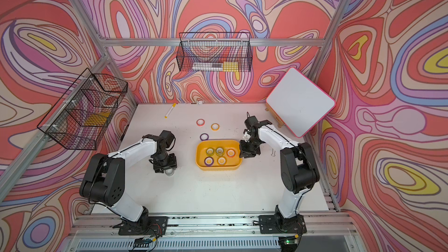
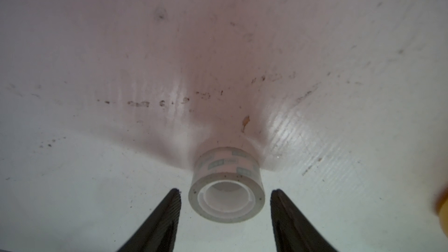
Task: Put the transparent tape into the storage box
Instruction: Pick up the tape from the center of the board.
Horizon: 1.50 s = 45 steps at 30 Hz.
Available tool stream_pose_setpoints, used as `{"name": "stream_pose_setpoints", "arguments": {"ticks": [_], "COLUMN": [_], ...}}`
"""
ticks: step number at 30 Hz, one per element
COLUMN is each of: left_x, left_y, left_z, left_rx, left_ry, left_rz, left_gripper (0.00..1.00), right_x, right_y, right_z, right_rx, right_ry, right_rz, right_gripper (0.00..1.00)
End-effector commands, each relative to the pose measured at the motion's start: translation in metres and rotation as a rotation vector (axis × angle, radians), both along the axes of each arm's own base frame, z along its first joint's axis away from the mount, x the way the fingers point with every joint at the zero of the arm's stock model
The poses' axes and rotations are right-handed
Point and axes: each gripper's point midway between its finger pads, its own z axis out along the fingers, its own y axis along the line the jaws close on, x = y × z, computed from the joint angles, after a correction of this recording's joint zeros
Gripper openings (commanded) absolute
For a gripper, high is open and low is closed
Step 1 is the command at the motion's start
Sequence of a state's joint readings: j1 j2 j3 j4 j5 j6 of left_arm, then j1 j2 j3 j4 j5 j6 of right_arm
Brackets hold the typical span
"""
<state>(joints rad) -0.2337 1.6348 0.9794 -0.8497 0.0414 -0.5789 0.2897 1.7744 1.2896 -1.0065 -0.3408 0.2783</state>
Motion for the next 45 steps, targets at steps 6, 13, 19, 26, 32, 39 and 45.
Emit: {"name": "stream_pose_setpoints", "arguments": {"ticks": [6,13,19,26,32,39,45], "left_x": [-0.001,-0.004,-0.003,0.003,0.005,0.021,0.040], "left_y": [0.001,0.002,0.001,0.004,0.002,-0.004,-0.019], "left_z": [-0.009,-0.009,-0.004,0.015,0.034,0.086,0.124], "left_rx": [-0.009,-0.005,-0.010,0.007,-0.003,-0.045,-0.076], "left_ry": [0.008,0.011,0.003,-0.031,-0.050,-0.147,-0.221], "left_rz": [0.003,-0.003,-0.006,-0.015,-0.005,0.013,-0.010], "left_gripper": [0.57,0.53,0.50,0.50,0.50,0.51,0.50], "right_x": [-0.001,0.000,0.001,0.002,0.004,0.007,0.010], "right_y": [0.002,0.002,0.002,0.003,0.004,0.006,0.007], "right_z": [0.010,0.009,0.010,0.009,0.009,0.009,0.012], "right_rx": [0.010,0.010,0.011,0.015,0.020,0.025,0.030], "right_ry": [-0.020,-0.022,-0.024,-0.025,-0.029,-0.028,-0.038], "right_rz": [-0.004,-0.004,-0.003,-0.008,-0.009,-0.009,-0.015], "right_gripper": [0.26,0.26,0.26,0.26,0.26,0.26,0.26]}}
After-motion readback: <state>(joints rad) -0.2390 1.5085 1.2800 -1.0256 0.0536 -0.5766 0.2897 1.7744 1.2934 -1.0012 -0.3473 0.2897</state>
